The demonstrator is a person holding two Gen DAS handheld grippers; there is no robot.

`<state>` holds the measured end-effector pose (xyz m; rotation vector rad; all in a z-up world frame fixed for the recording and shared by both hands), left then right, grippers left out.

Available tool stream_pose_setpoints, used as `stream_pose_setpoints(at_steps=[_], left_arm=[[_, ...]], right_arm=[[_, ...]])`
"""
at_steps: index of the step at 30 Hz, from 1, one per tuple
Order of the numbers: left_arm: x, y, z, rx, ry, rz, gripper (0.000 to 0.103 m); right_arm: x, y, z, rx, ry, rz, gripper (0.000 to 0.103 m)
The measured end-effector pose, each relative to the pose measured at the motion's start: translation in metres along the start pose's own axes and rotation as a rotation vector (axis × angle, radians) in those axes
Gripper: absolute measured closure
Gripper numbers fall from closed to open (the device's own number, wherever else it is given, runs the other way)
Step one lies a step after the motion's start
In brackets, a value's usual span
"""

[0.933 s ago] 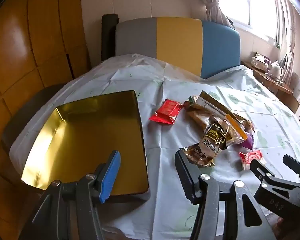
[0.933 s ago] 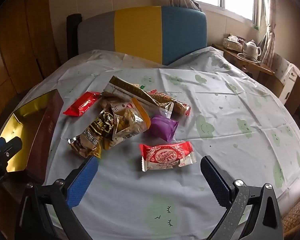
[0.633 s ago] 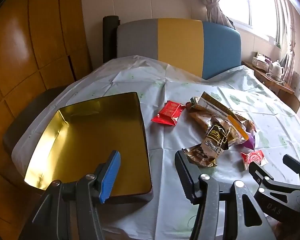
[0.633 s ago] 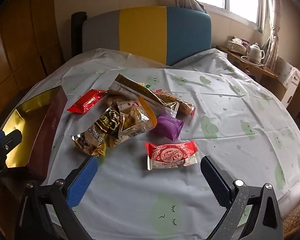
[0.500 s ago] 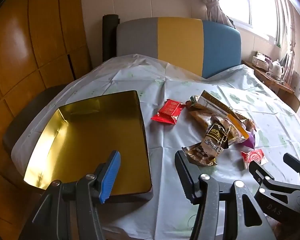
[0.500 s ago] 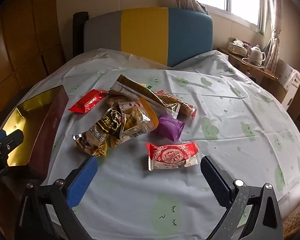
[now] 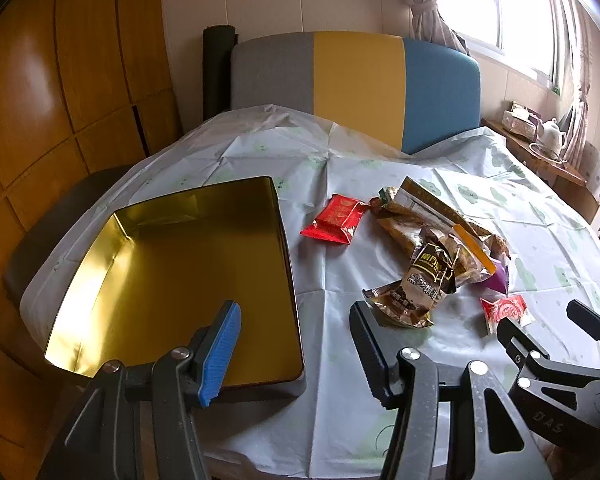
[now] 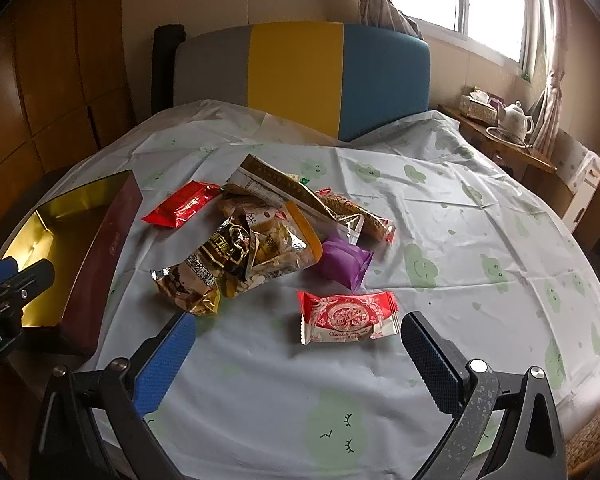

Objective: Organize snacks

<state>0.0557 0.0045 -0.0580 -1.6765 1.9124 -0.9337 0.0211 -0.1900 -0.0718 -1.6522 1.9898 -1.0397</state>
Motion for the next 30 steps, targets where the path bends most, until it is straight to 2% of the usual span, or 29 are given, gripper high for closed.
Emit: stream_pose_setpoints(at_steps=[30], left_arm=[[0.0005, 0.0038, 0.0012, -0.021, 0.011, 0.006, 0.045]], right_arm=[[0.0062, 0.0017, -0.0006, 0.005, 0.001, 0.012, 0.0]])
Point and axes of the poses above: each gripper's, at about its wrist camera, not at the fingertips, and z roughly the way its jaws point, x to its right, y to its underside, the point moved 8 cm from there along z, roughly the way its jaws point, and after that the axes turned 13 degrees about y, right-handed, at the moved point
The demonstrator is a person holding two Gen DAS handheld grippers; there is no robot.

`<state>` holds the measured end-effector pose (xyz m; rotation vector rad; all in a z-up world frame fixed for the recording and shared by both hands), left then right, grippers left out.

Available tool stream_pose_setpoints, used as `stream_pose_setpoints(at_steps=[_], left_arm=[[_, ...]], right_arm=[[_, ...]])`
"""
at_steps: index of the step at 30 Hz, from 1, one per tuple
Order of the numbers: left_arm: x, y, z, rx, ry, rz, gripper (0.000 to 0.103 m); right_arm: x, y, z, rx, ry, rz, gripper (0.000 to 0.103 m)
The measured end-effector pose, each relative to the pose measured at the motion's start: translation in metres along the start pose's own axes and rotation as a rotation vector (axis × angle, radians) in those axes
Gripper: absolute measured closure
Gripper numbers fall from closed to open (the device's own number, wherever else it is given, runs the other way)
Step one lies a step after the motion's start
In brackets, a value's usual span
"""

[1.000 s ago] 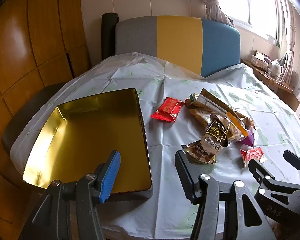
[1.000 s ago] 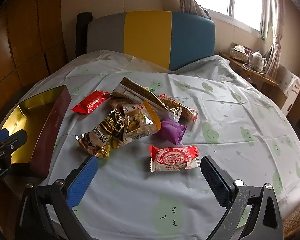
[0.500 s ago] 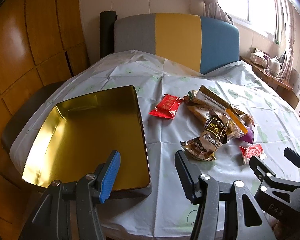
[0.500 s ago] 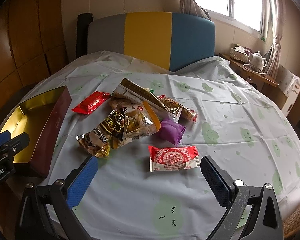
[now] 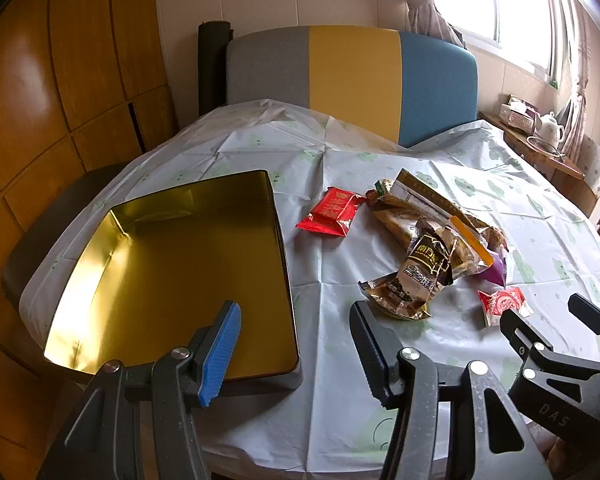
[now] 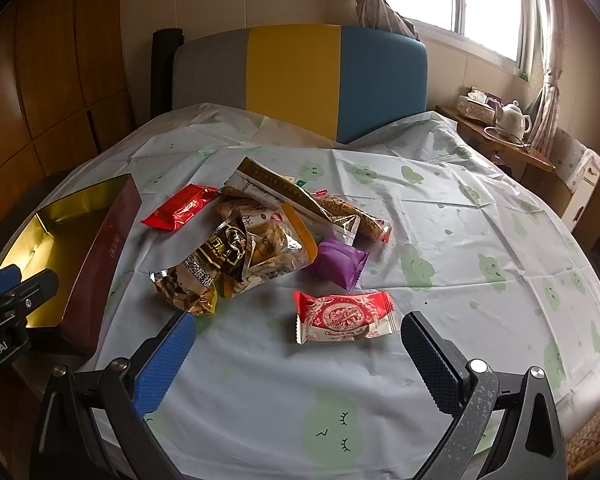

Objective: Organize snacks

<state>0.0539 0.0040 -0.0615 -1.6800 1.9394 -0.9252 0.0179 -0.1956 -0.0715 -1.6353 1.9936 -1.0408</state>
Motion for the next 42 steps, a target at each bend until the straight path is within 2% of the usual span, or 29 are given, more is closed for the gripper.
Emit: stream_pose_setpoints(at_steps=[26, 34, 38, 42], left_arm=[[0.006, 0.002, 0.003, -0.02, 0.01, 0.006, 0.045], [0.009, 0.005, 0.01, -0.045, 0.045, 0.008, 0.045], [0.016, 0.005, 0.013, -0.056, 0.092, 0.021, 0.045], [0.032, 0.009, 0.024, -0.117, 0.24, 0.022, 0.045]], right_arm=[[0.006, -0.002, 0.004, -0.003, 0.003, 0.012, 0.0], [0.026, -0.022, 0.011, 0.007, 0.006, 0.028, 0.0], [0.047, -0.043, 0.021, 0.004, 0.0, 0.033, 0.0], [0.069, -0.064, 0.042, -0.039, -0.035, 0.022, 0.0]])
Point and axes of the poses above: each gripper's, at about its wrist camera, not at the fingertips, and z roughly the way its jaws point, x to its right, y to its underside, the point moved 8 cm from there along z, roughly the way its jaws point, and after that the axes turned 13 degrees about y, right-handed, at the moved point
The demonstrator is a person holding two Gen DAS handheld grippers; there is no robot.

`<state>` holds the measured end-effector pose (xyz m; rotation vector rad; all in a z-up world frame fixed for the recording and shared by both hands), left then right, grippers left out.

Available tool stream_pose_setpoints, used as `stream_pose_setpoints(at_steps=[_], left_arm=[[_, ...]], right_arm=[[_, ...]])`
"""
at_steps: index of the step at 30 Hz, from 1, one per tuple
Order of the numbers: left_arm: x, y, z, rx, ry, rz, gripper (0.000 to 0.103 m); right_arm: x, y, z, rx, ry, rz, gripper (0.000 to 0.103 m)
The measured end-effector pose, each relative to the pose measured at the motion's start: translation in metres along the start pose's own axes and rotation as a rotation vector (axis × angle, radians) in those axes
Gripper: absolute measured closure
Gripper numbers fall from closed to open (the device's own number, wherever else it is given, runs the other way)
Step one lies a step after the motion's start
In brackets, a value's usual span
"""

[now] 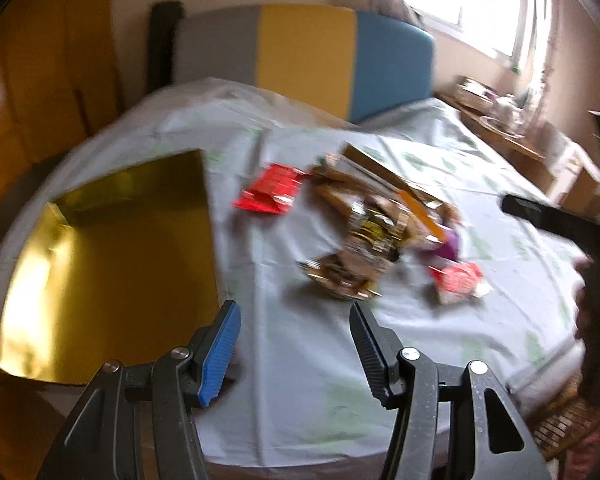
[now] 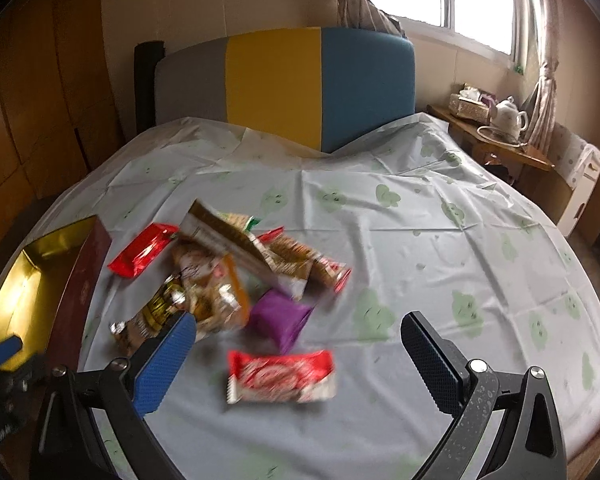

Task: Organize snacks
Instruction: 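Grasp the brown black-sesame snack packet with the left gripper, then grasp the red snack packet with the right gripper while the left gripper lifts the sesame packet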

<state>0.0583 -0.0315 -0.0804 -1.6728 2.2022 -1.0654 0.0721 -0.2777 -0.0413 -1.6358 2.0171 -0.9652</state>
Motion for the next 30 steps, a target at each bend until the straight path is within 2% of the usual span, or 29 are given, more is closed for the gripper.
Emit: stream_pose_setpoints(at_steps=[2, 4, 6, 9, 11, 18, 21, 25, 26, 27, 30], left_arm=[[0.002, 0.001, 0.006, -0.029, 0.032, -0.019, 0.045], [0.002, 0.0, 0.015, -0.082, 0.015, -0.024, 0.045], [0.003, -0.005, 0.02, -0.099, 0.008, 0.015, 0.045], [0.009, -0.015, 0.026, -0.125, 0.067, 0.055, 0.045], [0.014, -0.021, 0.034, -0.159, 0.089, 0.105, 0.045], [0.036, -0.032, 0.089, -0.292, 0.153, 0.26, 0.044], [0.041, -0.033, 0.11, -0.322, 0.164, 0.293, 0.043], [0.037, -0.037, 0.128, -0.312, 0.14, 0.344, 0.044], [0.034, -0.036, 0.132, -0.316, 0.139, 0.337, 0.047], [0.032, -0.034, 0.134, -0.325, 0.146, 0.328, 0.063], [0.031, -0.029, 0.129, -0.311, 0.157, 0.321, 0.067]], right_arm=[[0.012, -0.009, 0.017, -0.045, -0.029, -0.013, 0.0], [0.023, -0.014, 0.031, -0.067, -0.038, -0.021, 0.0], [0.037, -0.015, 0.048, -0.09, -0.026, -0.005, 0.0], [0.053, -0.007, 0.069, -0.176, -0.023, 0.073, 0.0], [0.055, -0.007, 0.072, -0.212, -0.067, 0.124, 0.0], [0.047, -0.01, 0.062, -0.195, -0.125, 0.125, 0.0], [0.045, -0.012, 0.059, -0.187, -0.14, 0.126, 0.0], [0.046, -0.014, 0.061, -0.196, -0.152, 0.144, 0.0], [0.047, -0.014, 0.061, -0.198, -0.153, 0.149, 0.0], [0.048, -0.014, 0.061, -0.199, -0.153, 0.151, 0.0], [0.048, -0.013, 0.062, -0.202, -0.149, 0.15, 0.0]])
Point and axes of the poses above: each gripper's, at about its wrist camera, not at the fingertips, and z roughly the way its jaws point, x to its right, y to its underside, the point moved 8 cm from there along z, roughly the way its jaws point, and after that the axes turned 13 degrees about y, right-handed, at the moved point
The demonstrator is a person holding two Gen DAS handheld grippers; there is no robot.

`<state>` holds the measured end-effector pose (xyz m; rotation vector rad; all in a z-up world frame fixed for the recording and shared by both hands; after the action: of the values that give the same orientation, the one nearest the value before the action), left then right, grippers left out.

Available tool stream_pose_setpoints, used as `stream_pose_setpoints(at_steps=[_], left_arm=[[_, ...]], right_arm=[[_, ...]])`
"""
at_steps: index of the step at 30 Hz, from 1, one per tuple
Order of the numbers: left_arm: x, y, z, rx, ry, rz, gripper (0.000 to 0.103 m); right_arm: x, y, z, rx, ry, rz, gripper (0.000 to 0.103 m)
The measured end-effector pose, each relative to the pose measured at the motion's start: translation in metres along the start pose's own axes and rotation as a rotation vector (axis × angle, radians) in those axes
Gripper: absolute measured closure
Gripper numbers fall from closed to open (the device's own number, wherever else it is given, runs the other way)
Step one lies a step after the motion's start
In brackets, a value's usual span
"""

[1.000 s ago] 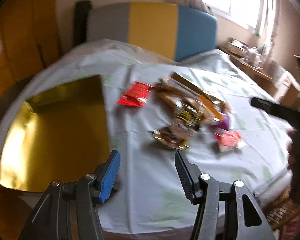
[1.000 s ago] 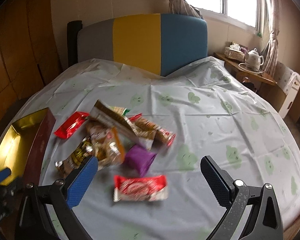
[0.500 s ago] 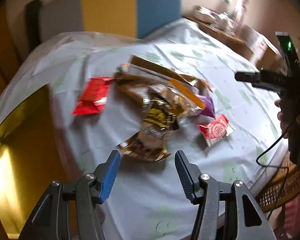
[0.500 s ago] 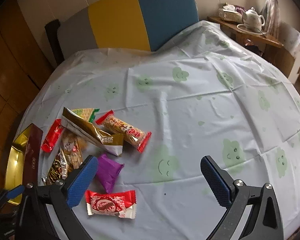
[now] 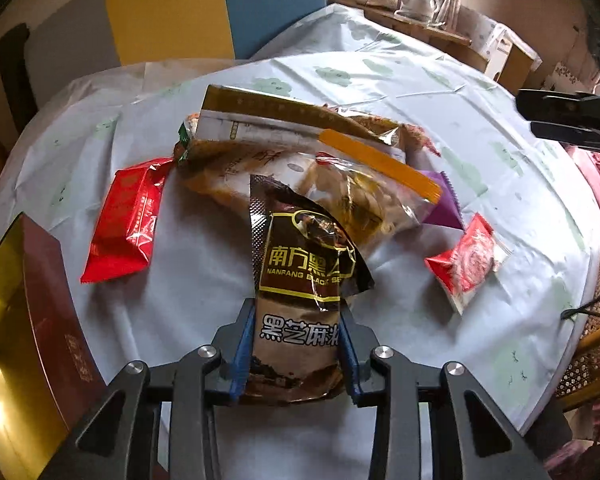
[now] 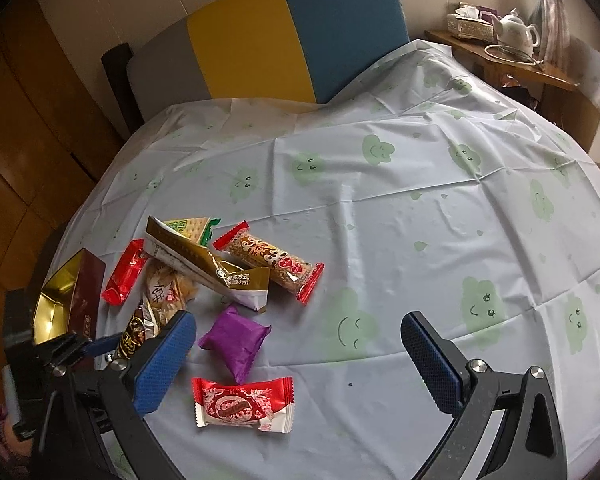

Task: Organize snacks
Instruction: 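Grasp the red snack packet with the right gripper while the left gripper lifts the sesame packet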

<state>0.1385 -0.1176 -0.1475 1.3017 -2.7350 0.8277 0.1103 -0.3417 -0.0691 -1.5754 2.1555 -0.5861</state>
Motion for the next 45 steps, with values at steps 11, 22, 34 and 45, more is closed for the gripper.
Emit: stream_pose_setpoints(at_steps=[11, 22, 34, 45], left_arm=[[0.027, 0.065, -0.035, 0.103, 0.018, -0.08, 0.068], [0.028, 0.086, -0.046, 0.166, 0.014, -0.045, 0.068], [0.031, 0.098, -0.057, 0.24, 0.046, -0.012, 0.068], [0.024, 0.098, -0.054, 0.267, 0.104, -0.038, 0.068]], right_arm=[[-0.017, 0.015, 0.009, -0.037, 0.014, -0.093, 0.004], [-0.132, 0.032, 0.011, -0.131, -0.208, -0.291, 0.04], [-0.283, -0.013, 0.086, -0.337, -0.192, -0.27, 0.033], [-0.314, -0.015, 0.137, -0.359, -0.011, -0.292, 0.026]])
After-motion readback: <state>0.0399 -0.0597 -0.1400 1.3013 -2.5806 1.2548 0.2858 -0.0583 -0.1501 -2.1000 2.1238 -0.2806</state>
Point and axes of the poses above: each gripper's, at about its wrist camera, not at the fingertips, and z roughly the way its jaws point, x to its right, y to its underside, the point moved 8 cm from there along z, roughly the way its jaws point, and after that the axes turned 13 degrees about y, right-handed, at the moved point
